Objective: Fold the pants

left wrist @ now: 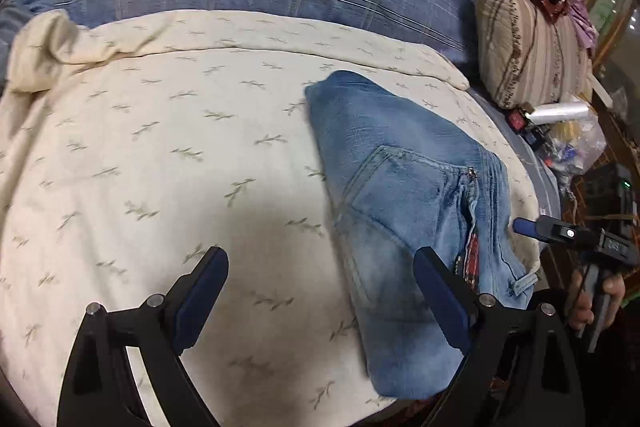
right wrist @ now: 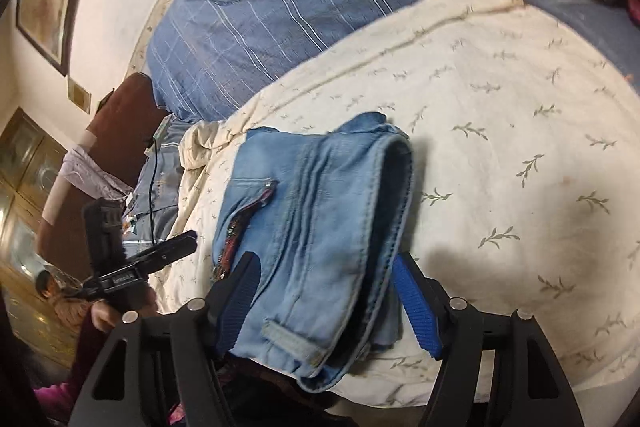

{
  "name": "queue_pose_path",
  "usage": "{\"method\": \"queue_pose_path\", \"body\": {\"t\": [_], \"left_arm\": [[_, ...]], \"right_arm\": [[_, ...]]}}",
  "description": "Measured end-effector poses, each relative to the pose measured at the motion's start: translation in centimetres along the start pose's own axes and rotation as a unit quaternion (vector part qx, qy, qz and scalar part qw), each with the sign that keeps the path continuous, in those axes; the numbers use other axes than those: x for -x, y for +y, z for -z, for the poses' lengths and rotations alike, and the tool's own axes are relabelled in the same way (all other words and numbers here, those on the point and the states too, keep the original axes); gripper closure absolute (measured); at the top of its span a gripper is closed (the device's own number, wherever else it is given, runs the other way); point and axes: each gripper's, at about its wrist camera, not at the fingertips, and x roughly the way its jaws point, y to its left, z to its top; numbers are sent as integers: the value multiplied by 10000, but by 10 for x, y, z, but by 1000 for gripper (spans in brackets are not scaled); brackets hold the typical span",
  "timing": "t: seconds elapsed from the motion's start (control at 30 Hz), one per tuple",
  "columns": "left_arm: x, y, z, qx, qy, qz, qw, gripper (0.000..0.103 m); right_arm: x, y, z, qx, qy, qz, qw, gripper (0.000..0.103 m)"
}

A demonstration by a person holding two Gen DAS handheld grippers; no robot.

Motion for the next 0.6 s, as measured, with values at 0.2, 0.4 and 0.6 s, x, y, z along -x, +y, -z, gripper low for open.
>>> {"method": "queue_pose_path", "body": {"t": [0.2,0.4,0.6], "left_arm": [[-11,-7,-9,-211,-8,719,9972,11],[-35,-1,-20,-95,175,1223,9923,33],[-48,9,-21,167,218,1751,9842,39]], "right_arm": [[-22,-28,-15,-461,311,-441,9975,31],[-39,-45,-16,-875,517,-634,9928,31],[-50,-41,-18,-870,568,-831,9911,31]]}}
